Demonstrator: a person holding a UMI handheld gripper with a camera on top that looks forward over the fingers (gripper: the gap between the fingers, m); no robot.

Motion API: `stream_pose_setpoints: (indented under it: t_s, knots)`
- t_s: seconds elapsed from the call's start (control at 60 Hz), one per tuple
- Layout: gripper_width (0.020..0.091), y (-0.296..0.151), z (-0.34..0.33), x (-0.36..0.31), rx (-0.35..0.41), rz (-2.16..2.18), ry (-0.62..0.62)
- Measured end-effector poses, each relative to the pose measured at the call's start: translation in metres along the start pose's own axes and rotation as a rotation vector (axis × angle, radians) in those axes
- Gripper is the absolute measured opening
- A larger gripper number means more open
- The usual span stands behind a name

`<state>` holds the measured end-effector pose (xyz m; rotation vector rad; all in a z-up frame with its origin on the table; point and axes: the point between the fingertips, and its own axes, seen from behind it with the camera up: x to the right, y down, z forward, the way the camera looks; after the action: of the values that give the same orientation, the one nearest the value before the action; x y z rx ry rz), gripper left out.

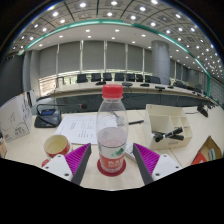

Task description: Pour water

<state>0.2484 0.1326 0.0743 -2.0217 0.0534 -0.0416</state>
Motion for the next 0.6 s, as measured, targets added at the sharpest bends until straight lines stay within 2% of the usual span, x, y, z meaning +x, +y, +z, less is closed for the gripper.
stream_pose_setpoints:
  t_s: [0.15,0.4,0.6]
  knots:
    - [0.0861,-0.006,-0.066,-0.016,-0.046,0.001,0.011]
    - [0.0857,0.006,-0.223,-0.06,-0.152,-0.015,0.009]
    - [0.0859,0.02,-0.333,-0.091,-0.182,-0.061,-0.007]
